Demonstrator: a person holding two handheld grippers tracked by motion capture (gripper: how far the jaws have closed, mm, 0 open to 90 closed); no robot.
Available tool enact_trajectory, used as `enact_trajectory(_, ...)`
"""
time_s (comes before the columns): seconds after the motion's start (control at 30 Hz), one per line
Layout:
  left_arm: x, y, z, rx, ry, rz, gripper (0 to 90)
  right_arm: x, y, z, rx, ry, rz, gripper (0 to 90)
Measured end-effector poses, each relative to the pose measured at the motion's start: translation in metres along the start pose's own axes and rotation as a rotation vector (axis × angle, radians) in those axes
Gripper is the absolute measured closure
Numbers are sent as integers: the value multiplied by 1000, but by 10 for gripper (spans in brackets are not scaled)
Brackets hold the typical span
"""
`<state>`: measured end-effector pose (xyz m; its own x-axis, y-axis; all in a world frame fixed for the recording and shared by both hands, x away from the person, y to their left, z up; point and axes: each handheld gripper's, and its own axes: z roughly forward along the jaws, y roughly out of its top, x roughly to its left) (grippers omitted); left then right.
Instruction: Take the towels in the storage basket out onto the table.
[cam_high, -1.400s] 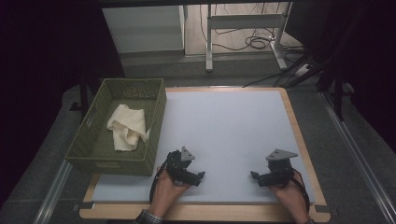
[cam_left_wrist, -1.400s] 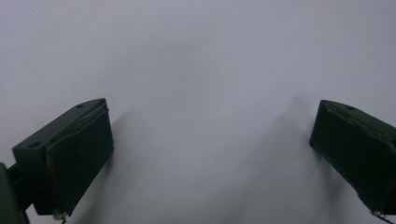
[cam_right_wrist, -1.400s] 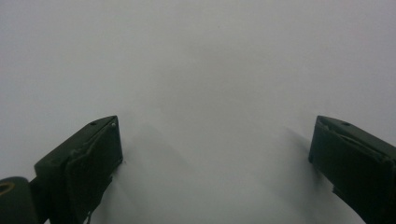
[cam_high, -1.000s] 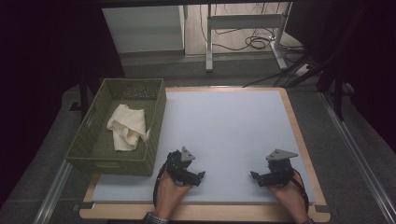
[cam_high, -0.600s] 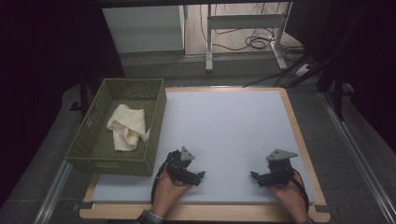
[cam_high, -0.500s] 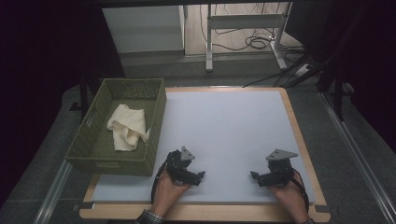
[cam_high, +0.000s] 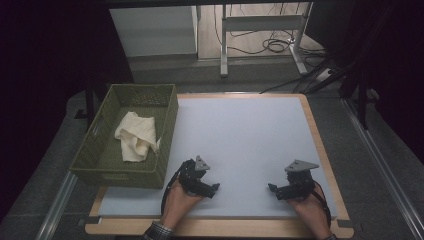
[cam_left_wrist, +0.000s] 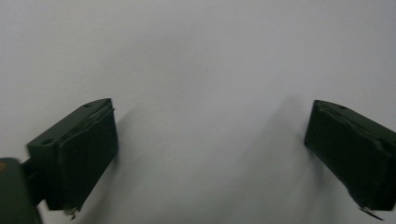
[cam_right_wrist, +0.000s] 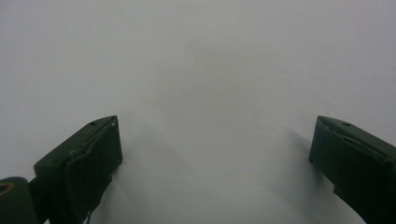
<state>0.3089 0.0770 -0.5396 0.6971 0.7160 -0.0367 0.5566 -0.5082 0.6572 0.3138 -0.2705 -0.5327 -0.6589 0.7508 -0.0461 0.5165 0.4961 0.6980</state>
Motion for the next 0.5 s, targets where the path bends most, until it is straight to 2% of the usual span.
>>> enact_trajectory(0.27,2,15,-6,-3,-19,8,37,0,0,0,0,0,0,25)
enact_trajectory(0.37,2,20,-9,-3,-32,16,37,0,0,0,-1,0,0,24)
enact_trajectory(0.43,4,26,-12,-4,-59,11,39,0,0,0,0,0,0,25)
enact_trajectory(0.5,5,27,-13,-11,-66,7,39,0,0,0,0,0,0,24)
